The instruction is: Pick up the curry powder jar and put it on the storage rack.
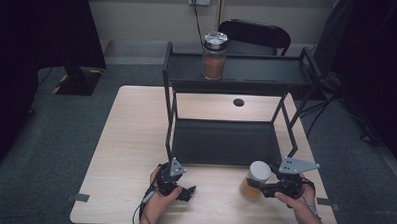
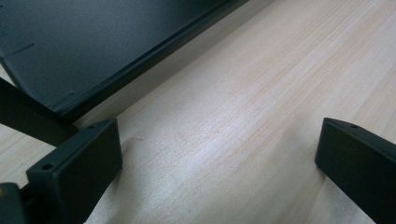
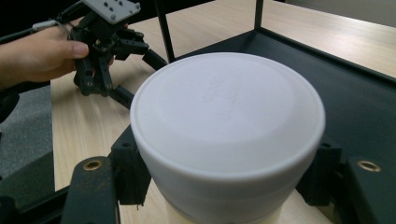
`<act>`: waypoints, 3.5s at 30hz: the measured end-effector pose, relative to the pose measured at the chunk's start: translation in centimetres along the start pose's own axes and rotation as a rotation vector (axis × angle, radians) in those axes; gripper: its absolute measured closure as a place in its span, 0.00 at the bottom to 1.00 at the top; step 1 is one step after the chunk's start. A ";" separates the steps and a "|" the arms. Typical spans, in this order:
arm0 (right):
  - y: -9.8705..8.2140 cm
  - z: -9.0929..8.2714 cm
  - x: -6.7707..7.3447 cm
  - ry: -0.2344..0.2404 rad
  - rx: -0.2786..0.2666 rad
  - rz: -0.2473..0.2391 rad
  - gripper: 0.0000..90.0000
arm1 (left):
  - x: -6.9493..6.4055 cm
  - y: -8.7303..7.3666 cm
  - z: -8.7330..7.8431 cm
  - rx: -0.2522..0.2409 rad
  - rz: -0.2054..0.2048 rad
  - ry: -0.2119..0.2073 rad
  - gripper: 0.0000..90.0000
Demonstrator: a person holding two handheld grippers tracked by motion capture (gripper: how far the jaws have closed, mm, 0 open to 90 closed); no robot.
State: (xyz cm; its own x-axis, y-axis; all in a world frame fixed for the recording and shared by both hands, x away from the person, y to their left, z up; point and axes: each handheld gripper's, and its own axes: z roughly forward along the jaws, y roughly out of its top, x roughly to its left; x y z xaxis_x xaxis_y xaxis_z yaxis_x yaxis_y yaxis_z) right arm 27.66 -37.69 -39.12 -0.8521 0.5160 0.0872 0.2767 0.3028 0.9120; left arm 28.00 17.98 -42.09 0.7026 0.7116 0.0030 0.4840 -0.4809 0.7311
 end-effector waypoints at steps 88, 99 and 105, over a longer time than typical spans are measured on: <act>17.8 -2.2 -2.8 -0.029 -0.034 -0.010 0.38 | 0.0 0.0 0.0 0.000 0.000 0.000 0.00; 22.0 -2.8 -1.8 -0.057 -0.026 -0.056 0.38 | 0.0 0.0 0.0 0.001 0.001 0.000 0.00; 24.0 -3.0 -1.5 -0.056 -0.027 -0.057 0.38 | 0.0 0.0 0.0 0.001 0.001 0.000 0.00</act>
State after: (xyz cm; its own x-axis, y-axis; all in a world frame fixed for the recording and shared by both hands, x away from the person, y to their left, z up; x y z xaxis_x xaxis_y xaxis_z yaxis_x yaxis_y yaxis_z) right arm 34.22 -33.62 -16.16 -0.8401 0.5423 0.0128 0.2152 0.3116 0.9255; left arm 28.01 17.98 -42.06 0.7031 0.7110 0.0039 0.4838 -0.4825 0.7302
